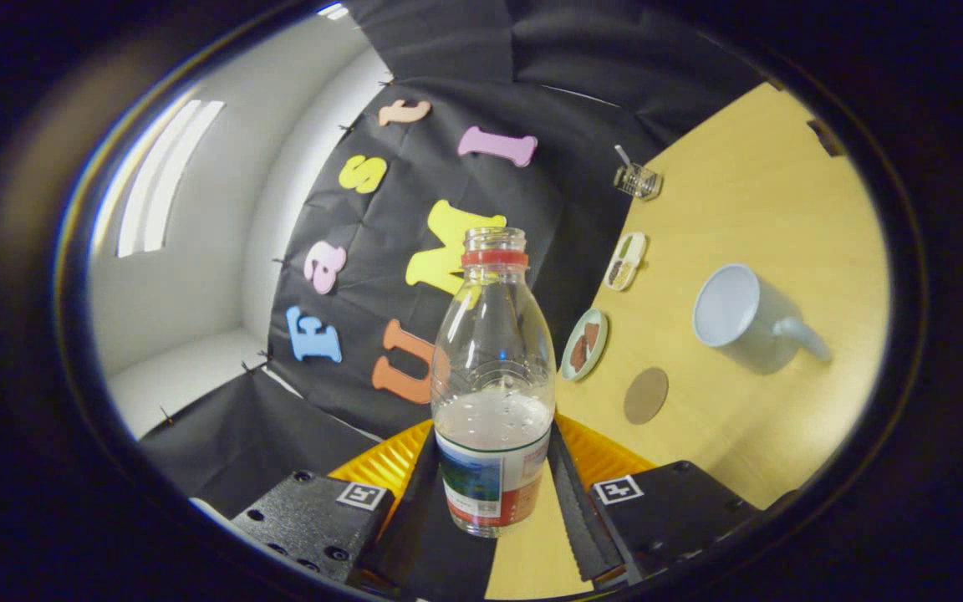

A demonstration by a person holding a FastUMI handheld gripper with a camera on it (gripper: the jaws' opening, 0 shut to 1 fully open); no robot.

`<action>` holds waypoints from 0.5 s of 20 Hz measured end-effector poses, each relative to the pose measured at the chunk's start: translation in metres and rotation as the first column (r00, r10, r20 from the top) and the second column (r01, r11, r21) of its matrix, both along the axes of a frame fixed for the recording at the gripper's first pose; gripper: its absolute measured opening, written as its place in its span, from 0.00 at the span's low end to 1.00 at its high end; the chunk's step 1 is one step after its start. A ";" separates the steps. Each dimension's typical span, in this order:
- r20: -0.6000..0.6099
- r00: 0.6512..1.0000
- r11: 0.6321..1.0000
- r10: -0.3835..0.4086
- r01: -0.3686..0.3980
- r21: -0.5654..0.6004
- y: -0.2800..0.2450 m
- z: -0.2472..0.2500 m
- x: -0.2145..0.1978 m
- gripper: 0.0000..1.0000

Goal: Take the bottle from table, then pour the juice into the cup, finally place the bottle on the coaster

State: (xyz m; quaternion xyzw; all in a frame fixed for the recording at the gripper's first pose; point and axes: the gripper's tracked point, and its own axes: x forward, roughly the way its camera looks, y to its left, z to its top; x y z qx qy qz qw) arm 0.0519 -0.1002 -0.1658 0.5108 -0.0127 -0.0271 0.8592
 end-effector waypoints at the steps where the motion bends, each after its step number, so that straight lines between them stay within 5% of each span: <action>1: -0.009 1.000 0.997 -0.004 0.003 -0.073 0.003 0.002 -0.004 0.75; 4: -0.031 1.000 0.954 -0.003 -0.006 -0.299 0.015 0.014 -0.006 0.76; 10: -0.087 0.995 0.801 -0.043 -0.018 -0.598 0.025 0.027 -0.015 0.76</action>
